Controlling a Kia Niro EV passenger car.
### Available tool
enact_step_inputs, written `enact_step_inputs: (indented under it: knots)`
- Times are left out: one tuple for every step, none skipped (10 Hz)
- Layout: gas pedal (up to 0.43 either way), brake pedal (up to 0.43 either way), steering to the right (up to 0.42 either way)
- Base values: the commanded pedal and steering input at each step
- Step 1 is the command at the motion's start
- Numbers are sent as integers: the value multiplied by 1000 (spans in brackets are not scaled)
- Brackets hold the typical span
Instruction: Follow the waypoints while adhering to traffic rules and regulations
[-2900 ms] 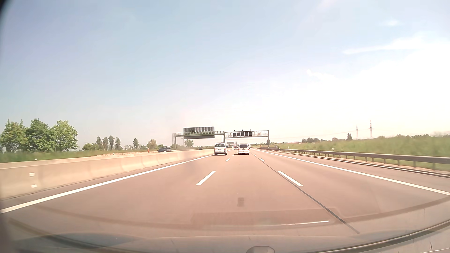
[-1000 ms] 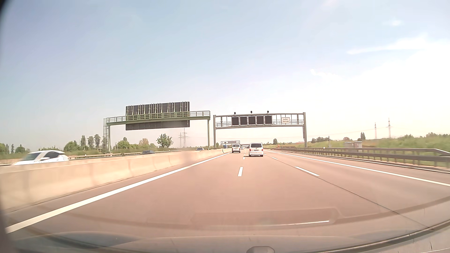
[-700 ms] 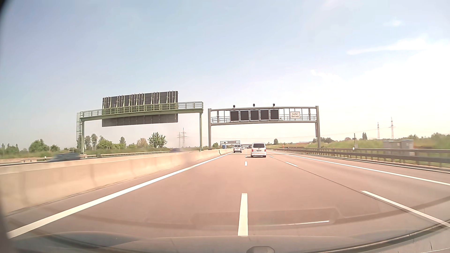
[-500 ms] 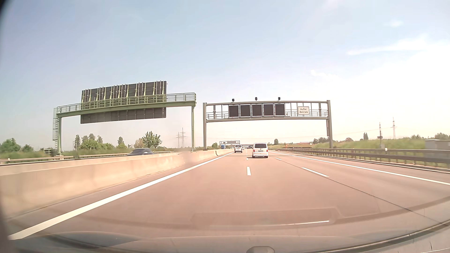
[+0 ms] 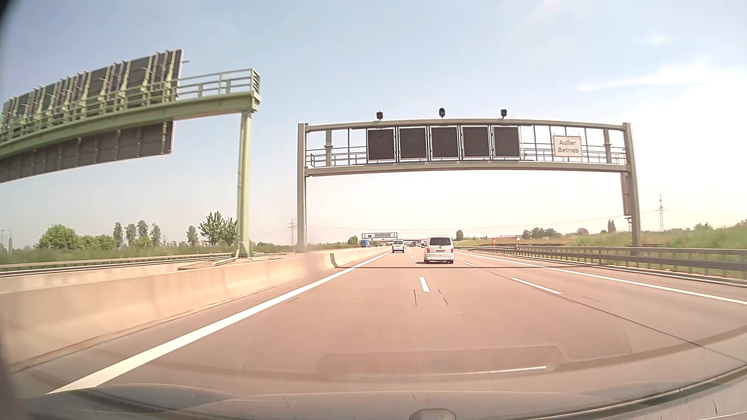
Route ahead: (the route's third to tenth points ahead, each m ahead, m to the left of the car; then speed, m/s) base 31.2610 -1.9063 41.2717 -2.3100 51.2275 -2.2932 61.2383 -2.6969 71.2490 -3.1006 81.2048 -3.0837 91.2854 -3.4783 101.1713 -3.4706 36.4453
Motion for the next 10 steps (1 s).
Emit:
enact_step_inputs:
  knots:
    - [299, 0, -1]
    - [299, 0, -1]
    - [299, 0, -1]
    - [311, 0, -1]
    - [311, 0, -1]
    - [311, 0, 0]
    - [311, 0, 0]
    - [319, 0, 0]
    - [319, 0, 1]
    - [319, 0, 0]
